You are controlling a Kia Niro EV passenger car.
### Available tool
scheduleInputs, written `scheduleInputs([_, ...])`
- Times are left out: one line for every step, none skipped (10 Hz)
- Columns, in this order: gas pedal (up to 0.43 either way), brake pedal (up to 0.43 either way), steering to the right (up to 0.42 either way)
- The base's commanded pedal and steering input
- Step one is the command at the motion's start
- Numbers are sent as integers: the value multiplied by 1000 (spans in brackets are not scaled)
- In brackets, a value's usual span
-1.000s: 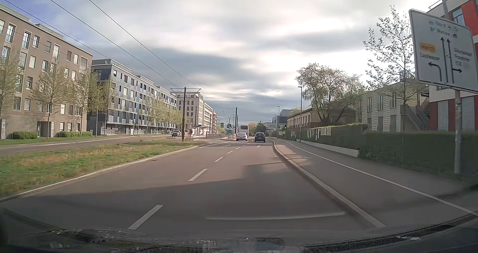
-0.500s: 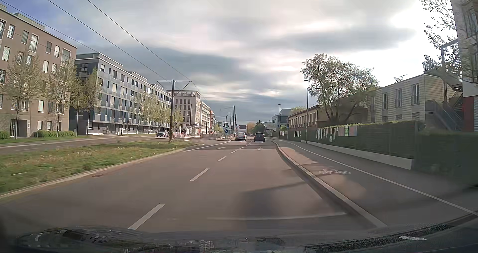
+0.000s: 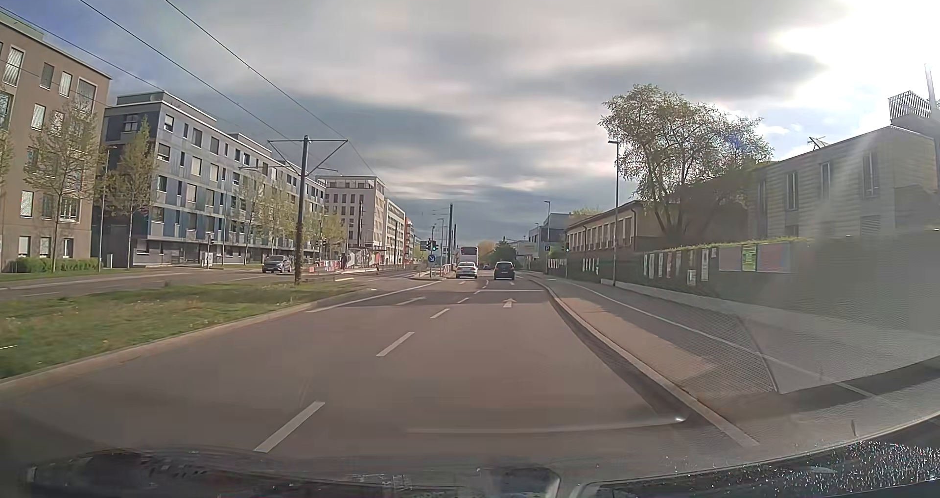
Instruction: Follow the waypoints while adhering to traffic rules and regulations
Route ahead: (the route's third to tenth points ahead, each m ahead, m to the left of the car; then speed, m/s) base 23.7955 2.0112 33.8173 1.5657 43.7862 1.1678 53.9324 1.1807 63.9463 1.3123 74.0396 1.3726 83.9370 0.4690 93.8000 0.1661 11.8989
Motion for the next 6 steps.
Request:
scheduleInputs([39,0,17])
scheduleInputs([39,0,18])
scheduleInputs([39,0,18])
scheduleInputs([39,0,18])
scheduleInputs([39,0,17])
scheduleInputs([28,0,18])
